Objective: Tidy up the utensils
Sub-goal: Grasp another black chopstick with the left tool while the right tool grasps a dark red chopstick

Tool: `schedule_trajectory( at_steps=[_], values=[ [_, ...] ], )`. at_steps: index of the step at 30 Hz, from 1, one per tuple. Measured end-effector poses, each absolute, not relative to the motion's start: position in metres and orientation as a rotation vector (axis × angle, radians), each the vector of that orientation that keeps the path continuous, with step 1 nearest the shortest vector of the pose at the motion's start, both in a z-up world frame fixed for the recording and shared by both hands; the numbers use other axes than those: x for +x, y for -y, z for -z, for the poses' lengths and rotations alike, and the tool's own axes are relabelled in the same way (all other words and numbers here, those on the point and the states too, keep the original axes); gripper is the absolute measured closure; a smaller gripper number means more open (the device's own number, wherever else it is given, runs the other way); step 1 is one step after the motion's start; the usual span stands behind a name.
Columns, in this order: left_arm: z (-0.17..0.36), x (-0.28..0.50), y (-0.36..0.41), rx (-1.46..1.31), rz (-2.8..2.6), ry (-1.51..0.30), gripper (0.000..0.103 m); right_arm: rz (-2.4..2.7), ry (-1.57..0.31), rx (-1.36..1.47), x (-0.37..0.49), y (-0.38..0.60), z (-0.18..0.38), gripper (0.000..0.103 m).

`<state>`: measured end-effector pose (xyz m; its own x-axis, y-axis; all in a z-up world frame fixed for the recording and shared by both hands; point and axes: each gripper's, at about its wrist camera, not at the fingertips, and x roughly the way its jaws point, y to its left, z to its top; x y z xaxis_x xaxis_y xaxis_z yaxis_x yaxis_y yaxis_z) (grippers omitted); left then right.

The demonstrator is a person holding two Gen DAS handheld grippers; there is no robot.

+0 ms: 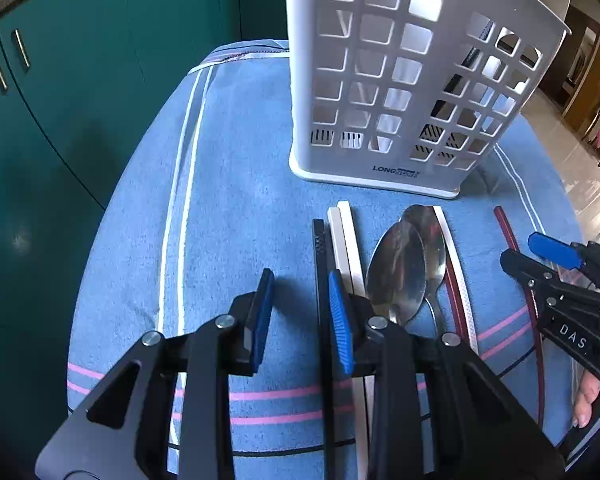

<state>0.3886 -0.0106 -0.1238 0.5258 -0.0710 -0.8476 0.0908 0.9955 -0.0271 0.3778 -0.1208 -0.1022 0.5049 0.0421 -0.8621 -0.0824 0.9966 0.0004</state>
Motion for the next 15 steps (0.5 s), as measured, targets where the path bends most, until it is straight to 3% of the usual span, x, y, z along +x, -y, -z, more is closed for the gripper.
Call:
schedule_trajectory(
  at_steps=[2,4,6,15],
  values=[
    [0.124,0.39,0.012,0.025,0.093,-1.015,0.076,-0.085,-1.038,-0.045,0.382,0.119,0.103,0.065],
    [0.122,0.39,0.015,0.017,0.096,-1.02,0.088,-0.108,-1.044,-0.036,0.386,0.117,0.1,0.095],
    [0.122,0.389,0.013,-0.016,0.118,-1.035,0.096,-0.12,-1.05,-0.042,0.385,0.115,0.1,0.095],
    [0.117,0.371,0.013,-0.057,0.163,-1.058,0.096,-0.194,-1.097,-0.015,0.354,0.118,0.093,0.096]
  ],
)
